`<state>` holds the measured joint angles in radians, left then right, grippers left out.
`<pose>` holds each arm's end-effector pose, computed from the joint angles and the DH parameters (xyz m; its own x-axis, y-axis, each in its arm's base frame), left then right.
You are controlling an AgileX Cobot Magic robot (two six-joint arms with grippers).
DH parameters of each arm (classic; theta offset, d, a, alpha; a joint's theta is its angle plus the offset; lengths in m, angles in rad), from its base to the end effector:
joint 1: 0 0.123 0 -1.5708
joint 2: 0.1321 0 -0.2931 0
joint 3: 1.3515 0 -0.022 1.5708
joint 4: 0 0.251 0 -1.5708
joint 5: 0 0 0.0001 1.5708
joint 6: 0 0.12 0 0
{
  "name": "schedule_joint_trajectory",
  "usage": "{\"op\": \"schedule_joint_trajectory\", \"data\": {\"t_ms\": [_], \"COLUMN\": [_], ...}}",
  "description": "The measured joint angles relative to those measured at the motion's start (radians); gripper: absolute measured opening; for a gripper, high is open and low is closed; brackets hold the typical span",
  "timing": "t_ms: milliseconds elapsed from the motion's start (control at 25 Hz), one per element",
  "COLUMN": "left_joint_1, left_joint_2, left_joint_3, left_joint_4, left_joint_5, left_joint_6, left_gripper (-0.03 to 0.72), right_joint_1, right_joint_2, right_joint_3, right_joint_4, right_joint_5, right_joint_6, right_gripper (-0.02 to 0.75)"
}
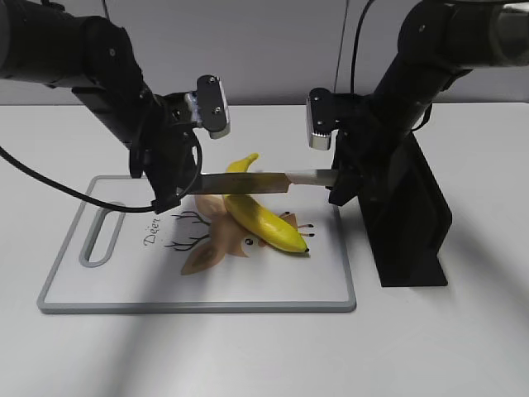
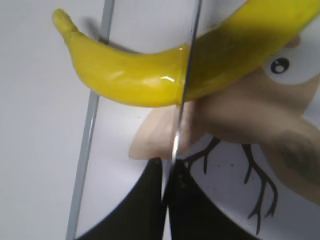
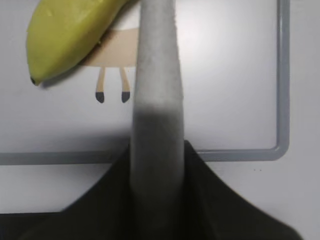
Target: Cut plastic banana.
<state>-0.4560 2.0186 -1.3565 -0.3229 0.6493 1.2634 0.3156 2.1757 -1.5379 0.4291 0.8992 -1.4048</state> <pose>0.3723 -0.2083 0.1404 -0.0327 0.9376 -0.3462 0.9713 0.1115 0.2103 0.4073 0.1741 0.1156 -0.0903 -0.9279 -0.3617 -0.9947 0.1019 -0.0130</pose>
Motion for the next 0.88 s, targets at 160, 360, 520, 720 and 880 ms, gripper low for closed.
{"op": "schedule_joint_trajectory", "data": {"t_ms": [160, 360, 520, 720, 880], "left_joint_1": [0.000, 0.000, -0.001, -0.005, -0.006], "left_joint_2": [0.008, -0.006, -0.028, -0.102, -0.166], "left_joint_3": [-0.010, -0.010, 0.004, 0.014, 0.014], "left_joint_4": [-0.013, -0.014, -0.012, 0.004, 0.014], "left_joint_5": [0.006, 0.009, 0.031, 0.056, 0.069], "left_joint_6": [0.006, 0.006, -0.001, -0.005, -0.005], "left_gripper": [0.008, 0.008, 0.006, 0.001, 0.001], "right_joint_1": [-0.002, -0.002, 0.002, 0.006, 0.006], "right_joint_2": [0.026, 0.012, -0.031, -0.114, -0.169], "right_joint_3": [-0.001, -0.001, 0.001, 0.002, 0.002], "right_joint_4": [-0.008, -0.009, -0.007, -0.010, -0.007], "right_joint_5": [-0.002, -0.002, 0.014, 0.035, 0.055], "right_joint_6": [0.000, 0.004, 0.011, 0.023, 0.027], "right_gripper": [0.190, 0.190, 0.188, 0.187, 0.185]}}
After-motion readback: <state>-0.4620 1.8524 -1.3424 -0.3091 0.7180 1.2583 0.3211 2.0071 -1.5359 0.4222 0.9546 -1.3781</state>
